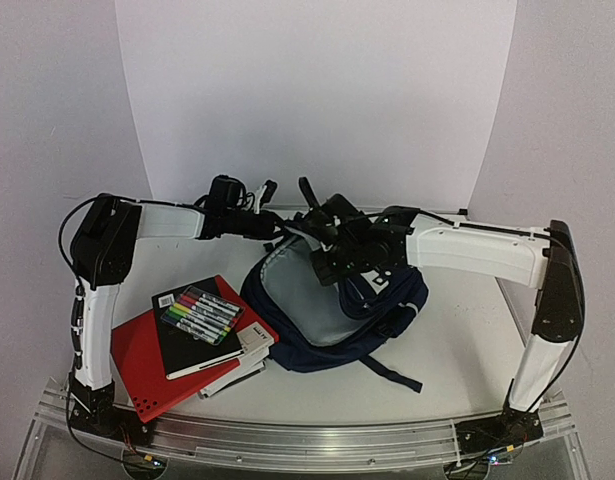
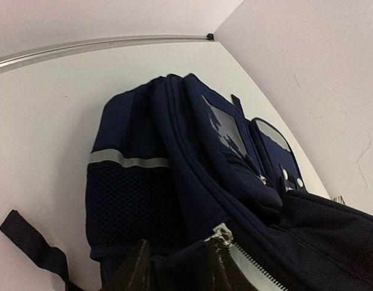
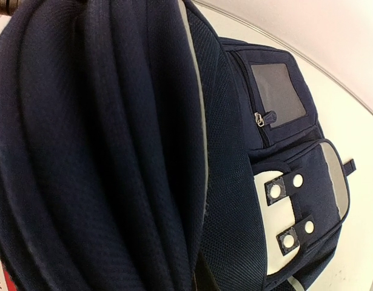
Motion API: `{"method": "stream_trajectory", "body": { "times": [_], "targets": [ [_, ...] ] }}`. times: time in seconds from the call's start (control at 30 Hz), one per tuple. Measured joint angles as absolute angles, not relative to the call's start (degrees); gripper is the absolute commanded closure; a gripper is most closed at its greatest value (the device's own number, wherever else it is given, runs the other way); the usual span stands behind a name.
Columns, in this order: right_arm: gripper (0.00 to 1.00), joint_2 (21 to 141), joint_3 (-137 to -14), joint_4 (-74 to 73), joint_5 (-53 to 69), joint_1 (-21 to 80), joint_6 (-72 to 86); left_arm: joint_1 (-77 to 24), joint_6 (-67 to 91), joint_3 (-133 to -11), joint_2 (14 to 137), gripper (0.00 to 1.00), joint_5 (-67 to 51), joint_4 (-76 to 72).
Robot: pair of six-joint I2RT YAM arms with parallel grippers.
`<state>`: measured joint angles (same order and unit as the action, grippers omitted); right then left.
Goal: Pack the student bag
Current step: Unzip the student bag at the center of the board, then pick up the stationery from the center of the board.
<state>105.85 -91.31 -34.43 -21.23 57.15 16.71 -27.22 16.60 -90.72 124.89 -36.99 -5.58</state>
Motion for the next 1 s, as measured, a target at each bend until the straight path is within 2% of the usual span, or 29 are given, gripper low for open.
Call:
{"method": "stream_trajectory", "body": {
  "times": [0.07,0.2,0.43,0.57,0.77,1.0],
  "targets": [
    [1.00,104.9,-91.0,-34.6,-20.5,56.1,17.6,-26.8,16.8,-90.5,124.4,0.44,-35.3,-5.5],
    [1.00,102.7,-90.0,-34.9,-18.3,52.8,19.0,-26.1,16.4,-87.6,119.9,0.30,-31.9,-4.3],
    [1.00,102.0,-88.8,-34.5,-17.1,46.7,19.4,-25.8,17.5,-81.5,103.7,0.26,-25.4,0.2],
    [1.00,102.0,-88.3,-34.2,-17.1,44.5,19.6,-25.9,19.9,-73.4,92.6,0.23,-20.3,3.5],
    [1.00,102.2,-88.1,-33.9,-17.1,43.7,19.6,-25.8,26.3,-60.1,79.5,0.20,-13.9,13.8],
    [1.00,102.3,-87.9,-33.4,-16.4,43.8,19.6,-25.0,33.9,-50.2,64.1,0.11,-10.4,25.6]
  ]
}}
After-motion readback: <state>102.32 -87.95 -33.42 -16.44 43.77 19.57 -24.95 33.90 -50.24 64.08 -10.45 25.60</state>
